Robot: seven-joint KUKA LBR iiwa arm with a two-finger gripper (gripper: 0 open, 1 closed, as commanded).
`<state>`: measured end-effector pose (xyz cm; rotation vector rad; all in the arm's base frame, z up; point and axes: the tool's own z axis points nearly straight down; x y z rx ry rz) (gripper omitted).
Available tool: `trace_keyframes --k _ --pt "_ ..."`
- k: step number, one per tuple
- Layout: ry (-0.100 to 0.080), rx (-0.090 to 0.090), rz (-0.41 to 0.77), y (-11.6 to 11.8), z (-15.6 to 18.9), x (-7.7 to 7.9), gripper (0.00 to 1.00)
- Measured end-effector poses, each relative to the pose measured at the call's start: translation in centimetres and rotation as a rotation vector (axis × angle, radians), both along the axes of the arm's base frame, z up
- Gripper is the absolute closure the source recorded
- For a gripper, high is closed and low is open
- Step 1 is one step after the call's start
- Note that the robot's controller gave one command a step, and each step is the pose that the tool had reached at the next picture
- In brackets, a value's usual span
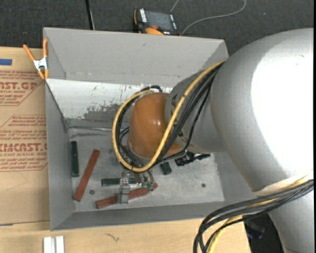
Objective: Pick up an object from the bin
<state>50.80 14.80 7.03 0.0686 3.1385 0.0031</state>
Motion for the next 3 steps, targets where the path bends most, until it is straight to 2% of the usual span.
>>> trace_keyframes --k 1,2,3 --pt "-0.002 0.001 0.0 0.08 0.18 0.09 1.0" --pt "0.001 0.0 0.0 -0.02 -0.01 -0.01 0.0" --pt "-0.005 0.001 0.0 0.0 0.14 0.15 1.0"
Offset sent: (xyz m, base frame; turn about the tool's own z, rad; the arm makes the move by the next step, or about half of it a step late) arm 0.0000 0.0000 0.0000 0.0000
